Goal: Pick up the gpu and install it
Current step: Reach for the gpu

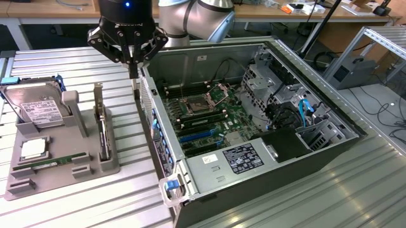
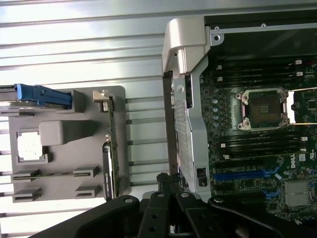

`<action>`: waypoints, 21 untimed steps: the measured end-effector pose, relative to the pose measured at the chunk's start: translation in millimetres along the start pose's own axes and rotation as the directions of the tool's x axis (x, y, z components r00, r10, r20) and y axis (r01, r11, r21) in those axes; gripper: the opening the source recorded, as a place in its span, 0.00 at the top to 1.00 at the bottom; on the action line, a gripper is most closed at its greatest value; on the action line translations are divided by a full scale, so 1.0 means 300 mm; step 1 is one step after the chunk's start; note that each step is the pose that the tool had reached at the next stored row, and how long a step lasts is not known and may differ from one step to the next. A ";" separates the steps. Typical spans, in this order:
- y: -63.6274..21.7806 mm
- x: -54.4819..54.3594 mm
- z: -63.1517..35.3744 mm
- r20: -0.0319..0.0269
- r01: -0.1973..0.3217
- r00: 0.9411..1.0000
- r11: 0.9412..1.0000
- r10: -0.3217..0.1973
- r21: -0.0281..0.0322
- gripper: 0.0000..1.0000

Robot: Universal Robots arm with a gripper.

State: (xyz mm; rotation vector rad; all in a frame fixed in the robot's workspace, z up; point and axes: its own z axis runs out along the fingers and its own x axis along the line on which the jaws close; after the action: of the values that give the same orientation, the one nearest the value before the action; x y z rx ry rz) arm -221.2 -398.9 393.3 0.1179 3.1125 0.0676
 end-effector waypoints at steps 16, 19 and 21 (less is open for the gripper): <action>-0.001 0.017 0.000 0.000 0.000 1.000 1.000 0.000 0.000 0.89; -0.001 0.020 -0.001 0.000 0.000 1.000 1.000 0.000 0.000 0.89; -0.002 0.022 -0.001 0.000 0.000 1.000 1.000 0.000 0.000 0.89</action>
State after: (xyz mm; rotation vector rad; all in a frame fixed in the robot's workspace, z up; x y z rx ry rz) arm -227.7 -398.9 393.3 0.1180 3.1125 0.0676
